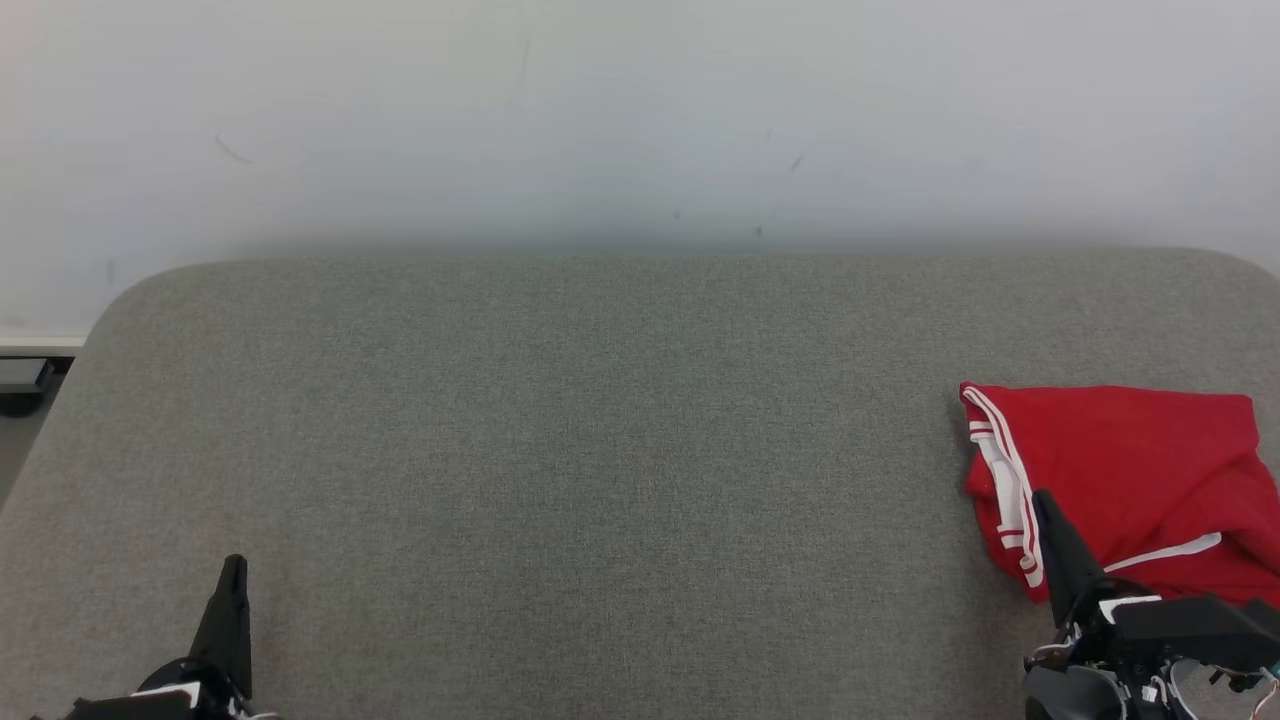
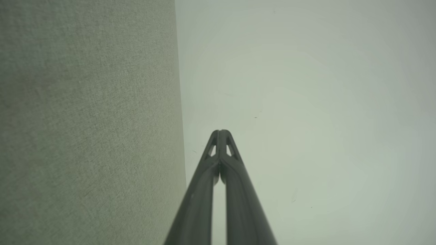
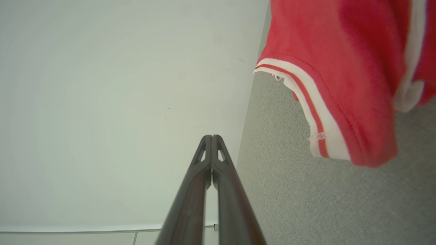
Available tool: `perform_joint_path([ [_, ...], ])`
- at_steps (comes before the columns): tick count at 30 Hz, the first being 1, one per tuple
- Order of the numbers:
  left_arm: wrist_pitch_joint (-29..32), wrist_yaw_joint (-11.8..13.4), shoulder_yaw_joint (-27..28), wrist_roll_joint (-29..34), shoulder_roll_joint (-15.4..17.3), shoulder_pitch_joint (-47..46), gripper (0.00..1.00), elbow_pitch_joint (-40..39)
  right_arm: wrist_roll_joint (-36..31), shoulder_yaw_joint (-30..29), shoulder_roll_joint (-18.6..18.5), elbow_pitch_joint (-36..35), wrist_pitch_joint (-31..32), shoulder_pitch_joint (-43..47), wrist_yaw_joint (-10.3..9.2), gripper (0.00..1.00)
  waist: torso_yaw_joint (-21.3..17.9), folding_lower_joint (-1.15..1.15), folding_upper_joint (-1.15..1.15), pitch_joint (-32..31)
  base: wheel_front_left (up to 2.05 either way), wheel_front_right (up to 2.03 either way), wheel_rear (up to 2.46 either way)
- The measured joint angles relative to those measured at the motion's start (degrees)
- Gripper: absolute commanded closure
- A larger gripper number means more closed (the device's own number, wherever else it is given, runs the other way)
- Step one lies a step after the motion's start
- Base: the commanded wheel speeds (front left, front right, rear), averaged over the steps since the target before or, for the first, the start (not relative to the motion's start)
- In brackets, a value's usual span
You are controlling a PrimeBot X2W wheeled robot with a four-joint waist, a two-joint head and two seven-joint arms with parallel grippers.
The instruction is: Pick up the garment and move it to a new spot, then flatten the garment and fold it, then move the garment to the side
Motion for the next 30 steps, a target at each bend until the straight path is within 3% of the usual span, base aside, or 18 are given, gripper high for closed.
perform_joint_path([
  [30,0.0,0.0,-0.01,0.0,-0.01,0.0,1.0,0.03,0.0,0.0,0.0,0.03,0.0,-0.01,0.01,1.0,0.0,0.0,0.0,0.0,0.0,0.0,0.0],
])
